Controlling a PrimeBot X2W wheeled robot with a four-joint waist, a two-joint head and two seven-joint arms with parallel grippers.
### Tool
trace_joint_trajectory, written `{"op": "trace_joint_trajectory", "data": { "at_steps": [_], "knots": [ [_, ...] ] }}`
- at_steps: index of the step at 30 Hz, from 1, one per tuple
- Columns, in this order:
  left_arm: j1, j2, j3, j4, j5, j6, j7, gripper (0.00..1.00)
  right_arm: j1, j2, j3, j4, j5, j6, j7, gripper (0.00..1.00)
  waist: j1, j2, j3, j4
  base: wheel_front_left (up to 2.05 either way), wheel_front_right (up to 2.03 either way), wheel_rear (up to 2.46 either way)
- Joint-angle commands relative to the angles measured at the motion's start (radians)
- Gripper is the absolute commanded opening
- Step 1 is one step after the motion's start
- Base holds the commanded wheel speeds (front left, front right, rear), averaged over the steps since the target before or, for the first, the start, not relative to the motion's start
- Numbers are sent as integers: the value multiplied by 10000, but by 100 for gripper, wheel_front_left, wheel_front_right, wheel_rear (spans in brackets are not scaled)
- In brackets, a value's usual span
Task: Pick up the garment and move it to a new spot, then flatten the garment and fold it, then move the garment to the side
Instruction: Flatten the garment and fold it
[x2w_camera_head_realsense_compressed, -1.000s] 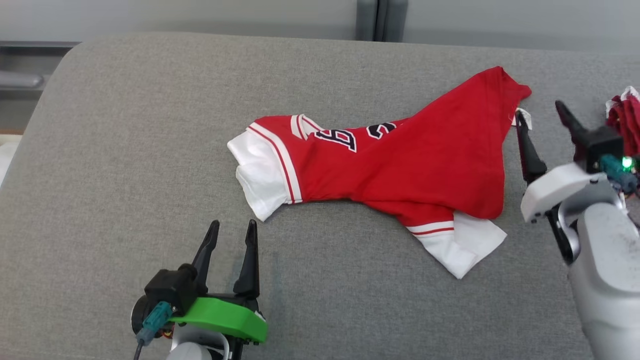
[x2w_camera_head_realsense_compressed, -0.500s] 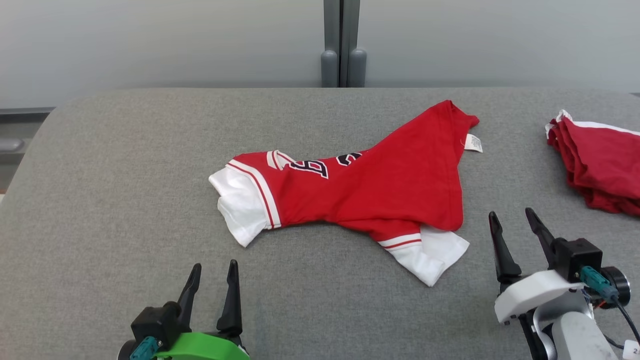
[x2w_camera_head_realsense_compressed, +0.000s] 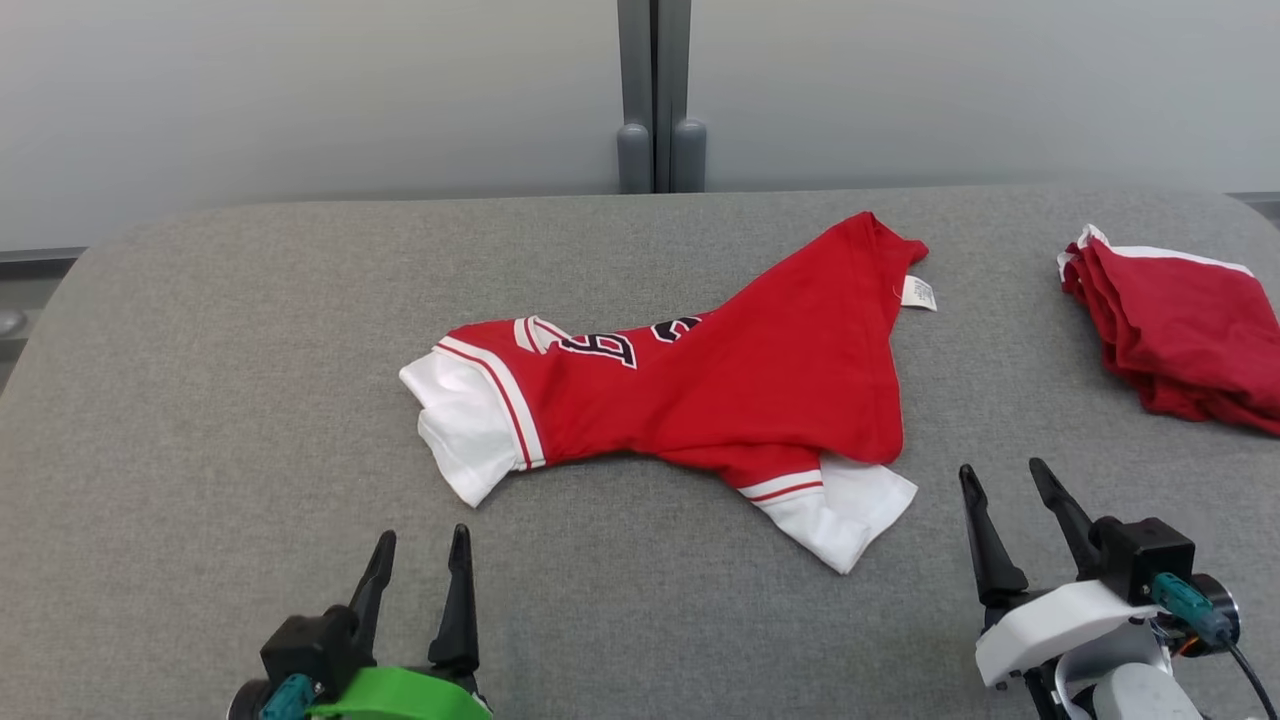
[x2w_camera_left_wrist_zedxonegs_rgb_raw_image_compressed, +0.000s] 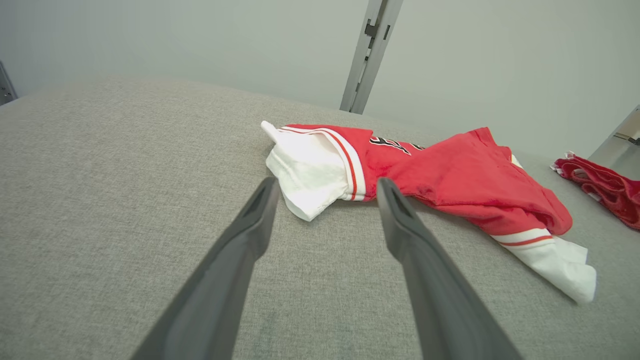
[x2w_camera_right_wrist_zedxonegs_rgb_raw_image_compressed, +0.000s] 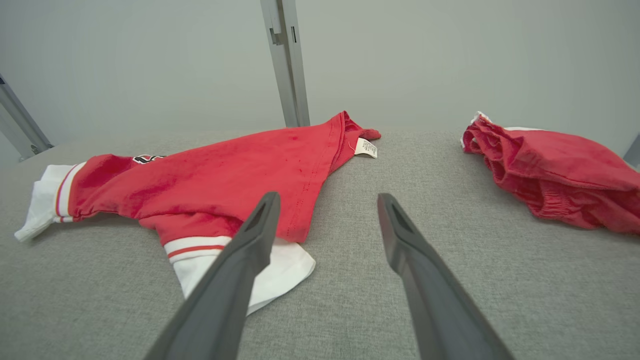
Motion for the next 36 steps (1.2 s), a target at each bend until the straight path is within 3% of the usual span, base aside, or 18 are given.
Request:
{"op": "trace_joint_trajectory", "data": {
  "at_steps": [1, 5, 12, 21, 22, 23, 26, 30, 36],
  "knots": [
    [-355, 22, -74, 68, 146, -70, -32, 100, -141, -35, -18, -89, -41, -16, -41, 100, 0, 0, 128, -46, 0, 0, 0],
    [-1084, 24, -355, 908, 475, -207, -32, 100, -353, -34, 73, -207, -114, -16, -43, 100, 0, 0, 390, -179, 0, 0, 0],
    [-2941, 140, -669, 3623, 1046, -354, -27, 100, -855, -35, 341, -365, -295, -16, -43, 100, 0, 0, 1062, -724, 0, 0, 0],
    [-4344, 246, -245, 5770, 1012, -228, -21, 100, -1219, -33, 110, -520, -477, -16, -43, 100, 0, 0, 1700, -1184, 0, 0, 0],
    [-4432, 260, -165, 5938, 1001, -172, -21, 86, -1233, -33, 83, -538, -479, -16, -41, 100, 0, 0, 1730, -1202, 0, 0, 0],
    [-4487, 277, -124, 6089, 1008, -149, -20, 50, -1241, -32, 72, -545, -477, -16, -41, 100, 0, 0, 1752, -1212, 0, 0, 0],
    [-4724, 346, -76, 6520, 1110, -75, -11, 0, -1264, -32, 24, -565, -474, -16, -41, 100, 0, 0, 1793, -1210, 0, 0, 0],
    [-4954, 418, -185, 6802, 1331, -117, -10, 0, -1297, -32, 29, -595, -376, -16, -43, 100, 0, 0, 1773, -1133, 0, 0, 0],
    [-4821, 402, -788, 6110, 1940, -255, -20, 0, -1180, -33, -4, -592, -326, -16, -42, 100, 0, 0, 1616, -925, 0, 0, 0]
  ]
}}
